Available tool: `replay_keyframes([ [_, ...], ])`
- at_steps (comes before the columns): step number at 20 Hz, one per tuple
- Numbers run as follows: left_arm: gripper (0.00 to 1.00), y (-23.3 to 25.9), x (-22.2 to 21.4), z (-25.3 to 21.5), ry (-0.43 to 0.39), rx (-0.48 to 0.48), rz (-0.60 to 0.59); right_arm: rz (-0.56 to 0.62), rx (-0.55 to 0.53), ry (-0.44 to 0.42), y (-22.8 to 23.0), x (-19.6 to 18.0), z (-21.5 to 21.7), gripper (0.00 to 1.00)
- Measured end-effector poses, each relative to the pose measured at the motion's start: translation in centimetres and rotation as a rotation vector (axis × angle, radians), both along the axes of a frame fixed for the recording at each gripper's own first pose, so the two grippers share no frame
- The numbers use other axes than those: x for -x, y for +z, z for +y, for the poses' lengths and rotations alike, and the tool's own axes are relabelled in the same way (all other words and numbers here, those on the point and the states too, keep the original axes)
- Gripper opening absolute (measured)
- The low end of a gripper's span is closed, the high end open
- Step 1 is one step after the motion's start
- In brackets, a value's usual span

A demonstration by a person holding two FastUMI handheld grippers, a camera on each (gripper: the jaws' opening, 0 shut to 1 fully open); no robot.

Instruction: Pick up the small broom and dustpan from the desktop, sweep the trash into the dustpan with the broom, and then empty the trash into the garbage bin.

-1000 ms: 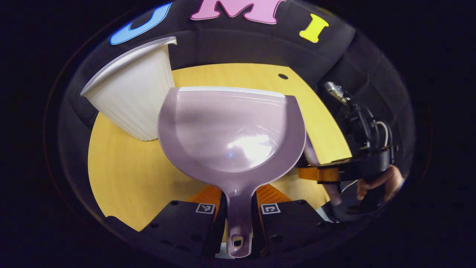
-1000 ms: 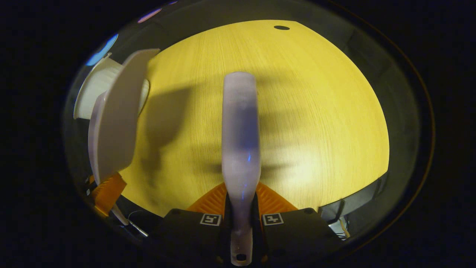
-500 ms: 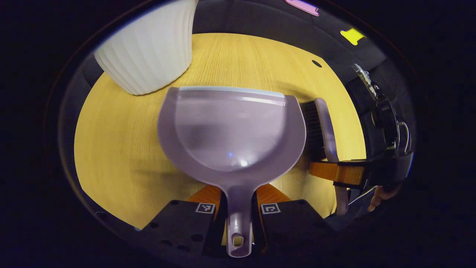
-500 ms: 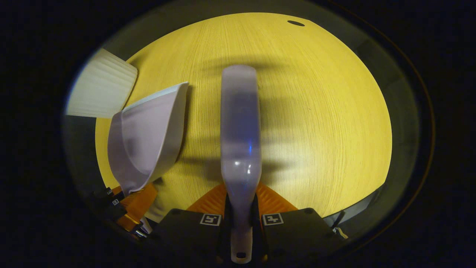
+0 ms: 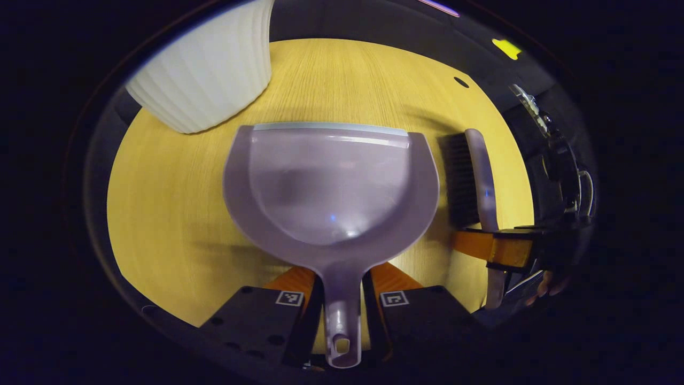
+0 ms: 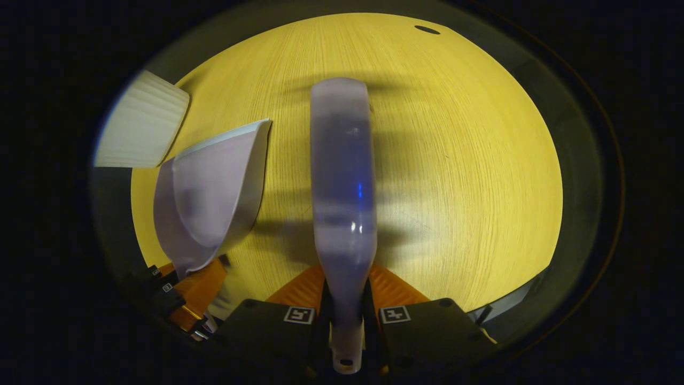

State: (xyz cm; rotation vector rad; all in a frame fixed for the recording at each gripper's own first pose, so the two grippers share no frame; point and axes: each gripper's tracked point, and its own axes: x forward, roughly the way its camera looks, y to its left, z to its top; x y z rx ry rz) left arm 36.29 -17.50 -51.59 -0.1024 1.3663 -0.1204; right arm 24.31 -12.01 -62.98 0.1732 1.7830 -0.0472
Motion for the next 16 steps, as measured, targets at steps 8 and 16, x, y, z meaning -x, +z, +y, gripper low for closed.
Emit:
replay_keyframes([
  [8,0.8,2.6,0.9,1.2,-0.003,-0.081,-0.078,-0.132,-0.003,-0.028,4.2,-1.2,0.2,1.0],
  [16,0.8,17.5,3.8,2.0,-0.04,-0.038,-0.559,-0.729,0.112,0.003,19.6,-3.4,-0.4,0.99],
])
